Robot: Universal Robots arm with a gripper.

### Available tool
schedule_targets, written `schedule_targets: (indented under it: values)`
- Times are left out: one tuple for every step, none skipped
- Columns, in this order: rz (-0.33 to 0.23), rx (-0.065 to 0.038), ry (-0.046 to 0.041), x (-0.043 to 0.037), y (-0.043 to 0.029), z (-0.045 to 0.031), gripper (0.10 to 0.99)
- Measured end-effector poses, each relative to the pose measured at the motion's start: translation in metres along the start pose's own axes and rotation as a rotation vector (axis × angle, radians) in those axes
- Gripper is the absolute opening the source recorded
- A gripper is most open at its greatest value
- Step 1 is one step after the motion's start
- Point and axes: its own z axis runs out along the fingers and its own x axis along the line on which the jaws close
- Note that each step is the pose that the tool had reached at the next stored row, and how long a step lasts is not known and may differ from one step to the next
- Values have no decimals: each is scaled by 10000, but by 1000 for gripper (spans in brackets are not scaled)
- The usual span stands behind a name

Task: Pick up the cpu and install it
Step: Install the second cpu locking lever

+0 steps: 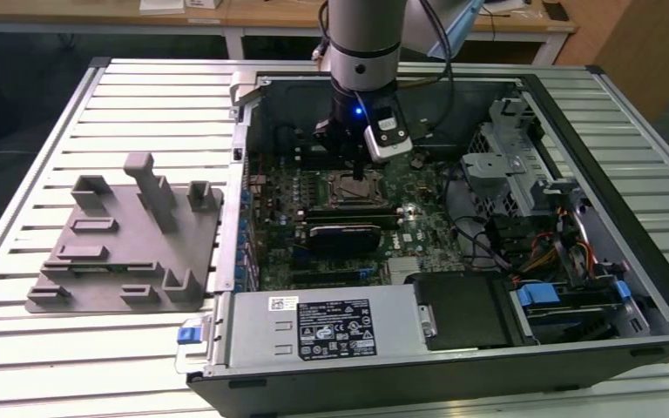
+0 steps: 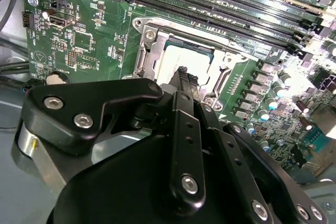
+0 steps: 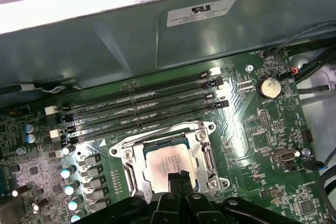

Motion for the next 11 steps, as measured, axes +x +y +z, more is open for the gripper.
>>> schedule_targets:
  values:
    - [0, 0, 0, 0, 0, 0, 106]
    - [0, 0, 0, 0, 0, 0, 106]
    - [0, 0, 0, 0, 0, 0, 106]
    - [0, 0, 0, 0, 0, 0, 106]
    - [0, 0, 0, 0, 0, -2, 106]
    - [0, 6, 2, 0, 0, -8, 106]
    - [0, 6, 1, -1, 0, -14, 106]
    - [0, 0, 0, -1, 1, -23, 106]
    - [0, 1, 0, -2, 2, -38, 106]
    - [0, 1, 0, -3, 3, -55, 106]
    - [0, 2, 0, -4, 5, -73, 106]
